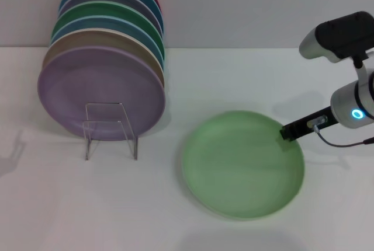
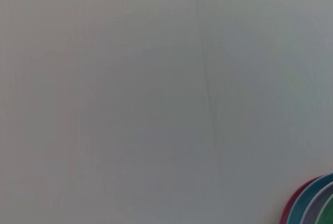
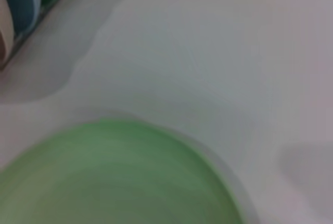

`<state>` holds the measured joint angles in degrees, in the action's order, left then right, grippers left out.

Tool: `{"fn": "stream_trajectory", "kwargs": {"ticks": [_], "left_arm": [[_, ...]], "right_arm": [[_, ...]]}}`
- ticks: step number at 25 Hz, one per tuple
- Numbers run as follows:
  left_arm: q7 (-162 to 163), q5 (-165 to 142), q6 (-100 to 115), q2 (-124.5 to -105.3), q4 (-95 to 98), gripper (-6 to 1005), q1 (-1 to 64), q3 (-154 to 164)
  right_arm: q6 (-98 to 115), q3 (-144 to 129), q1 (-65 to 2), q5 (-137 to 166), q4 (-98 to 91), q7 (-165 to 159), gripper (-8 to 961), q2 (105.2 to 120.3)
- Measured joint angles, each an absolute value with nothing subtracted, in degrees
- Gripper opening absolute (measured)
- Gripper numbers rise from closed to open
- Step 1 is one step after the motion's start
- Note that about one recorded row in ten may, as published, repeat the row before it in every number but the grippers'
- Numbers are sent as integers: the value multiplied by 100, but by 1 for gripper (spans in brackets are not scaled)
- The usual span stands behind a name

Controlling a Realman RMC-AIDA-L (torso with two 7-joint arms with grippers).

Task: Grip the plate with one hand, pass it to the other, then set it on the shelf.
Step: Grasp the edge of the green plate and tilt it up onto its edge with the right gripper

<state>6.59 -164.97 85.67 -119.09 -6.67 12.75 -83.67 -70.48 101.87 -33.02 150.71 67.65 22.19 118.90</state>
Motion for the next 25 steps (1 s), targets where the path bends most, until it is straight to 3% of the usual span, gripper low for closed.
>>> {"fn": "stream_trajectory", "kwargs": {"ticks": [14,25], "left_arm": [[661,-16497,8636,-11909,-673,829,1241,-8356],[676,-16495,9523,-11891,-695,828,1182,-7812]], "right_arm": [[-6990,10259,-3000,14405,7529,2686,17,11900],[-6631,10422,-2013,12733,8514,4068,22,11900]]}}
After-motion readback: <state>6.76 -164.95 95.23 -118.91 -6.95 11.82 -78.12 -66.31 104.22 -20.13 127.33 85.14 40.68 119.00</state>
